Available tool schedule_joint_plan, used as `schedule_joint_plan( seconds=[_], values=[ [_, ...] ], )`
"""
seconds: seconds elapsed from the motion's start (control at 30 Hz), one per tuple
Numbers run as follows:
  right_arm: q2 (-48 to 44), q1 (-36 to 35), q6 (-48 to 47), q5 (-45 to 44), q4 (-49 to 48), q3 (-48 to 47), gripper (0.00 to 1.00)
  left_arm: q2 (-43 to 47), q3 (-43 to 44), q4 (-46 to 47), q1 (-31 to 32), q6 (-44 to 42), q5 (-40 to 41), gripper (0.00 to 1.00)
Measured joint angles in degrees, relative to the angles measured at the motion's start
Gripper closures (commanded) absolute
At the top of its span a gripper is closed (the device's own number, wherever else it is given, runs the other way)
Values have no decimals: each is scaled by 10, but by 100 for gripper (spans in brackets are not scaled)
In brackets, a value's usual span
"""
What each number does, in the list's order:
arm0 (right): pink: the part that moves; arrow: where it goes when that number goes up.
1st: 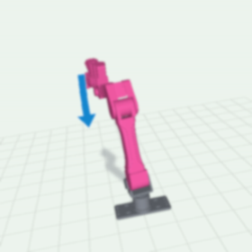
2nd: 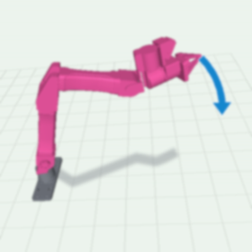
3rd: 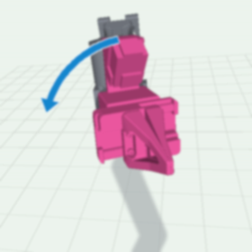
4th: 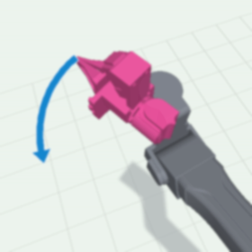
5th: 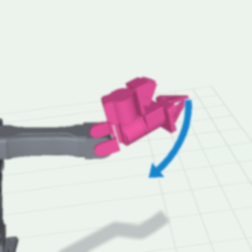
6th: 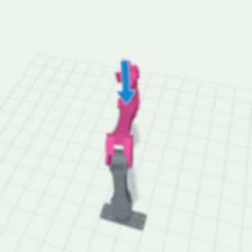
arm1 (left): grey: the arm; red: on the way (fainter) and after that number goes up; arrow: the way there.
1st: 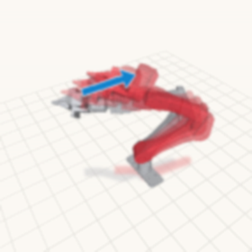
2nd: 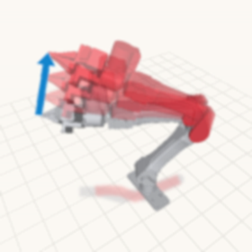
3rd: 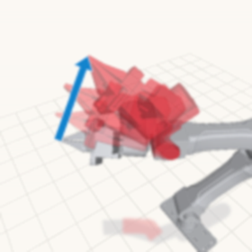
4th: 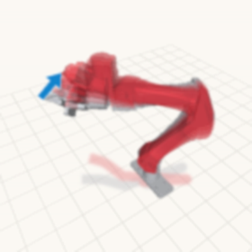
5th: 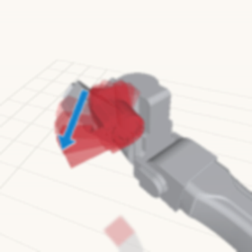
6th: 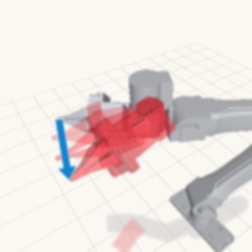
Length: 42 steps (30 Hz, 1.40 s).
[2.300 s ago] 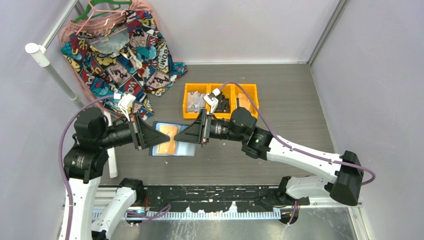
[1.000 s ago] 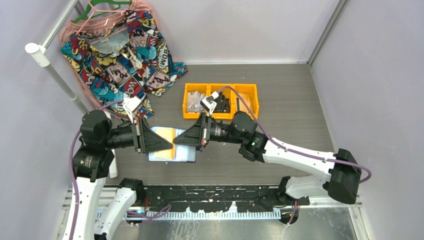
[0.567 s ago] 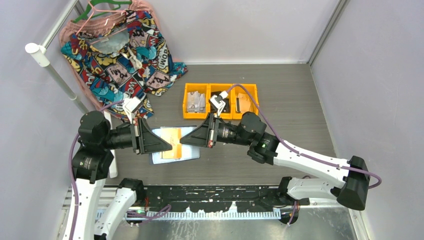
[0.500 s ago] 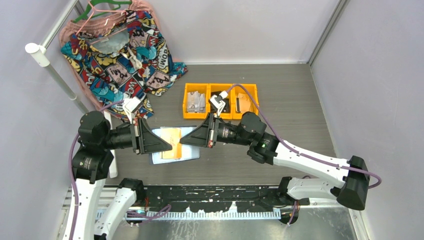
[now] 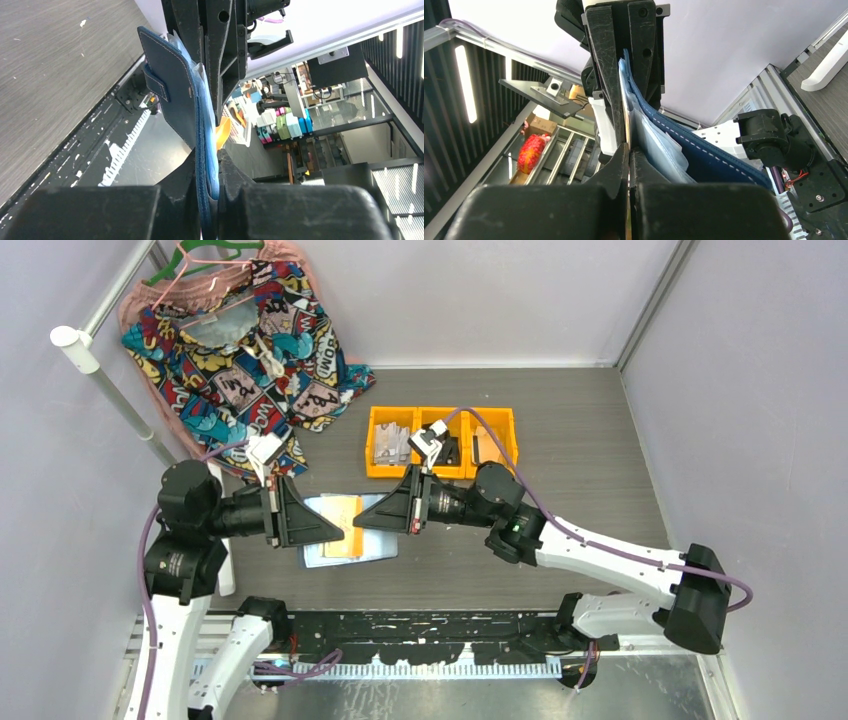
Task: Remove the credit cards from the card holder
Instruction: Remove the credit card from the card holder.
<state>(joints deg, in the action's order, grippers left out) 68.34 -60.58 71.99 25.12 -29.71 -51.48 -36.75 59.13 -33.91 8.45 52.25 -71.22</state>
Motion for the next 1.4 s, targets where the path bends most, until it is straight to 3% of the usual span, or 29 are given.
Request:
schedule_joint_plan(
  seconds=[0.13, 0.23, 0.3, 0.53, 0.7, 0.9, 1.03, 1.4],
  values=[
    [-10, 0, -21, 1, 24, -7, 99, -13, 9, -7, 0, 2, -9, 87],
    [-27, 0, -43, -7, 58, -15, 99, -29, 21, -7, 4, 1, -16, 67],
    [-41, 0, -55, -5, 86, -15, 99, -31, 29, -4, 4, 0, -19, 61],
    [-54, 0, -76, 3, 126, -24, 99, -19, 26, 10, 4, 17, -21, 85],
    [-47, 1, -78, 13, 134, -38, 99, -18, 21, 15, 1, 29, -26, 96],
    [-51, 1, -78, 12, 136, -39, 99, -17, 21, 27, 1, 38, -30, 93],
    [-53, 4, -78, 15, 140, -45, 99, -16, 31, 32, 1, 42, -20, 100],
    [-55, 15, -104, 21, 209, -81, 99, -19, 56, -14, 2, -7, 7, 99]
  ],
)
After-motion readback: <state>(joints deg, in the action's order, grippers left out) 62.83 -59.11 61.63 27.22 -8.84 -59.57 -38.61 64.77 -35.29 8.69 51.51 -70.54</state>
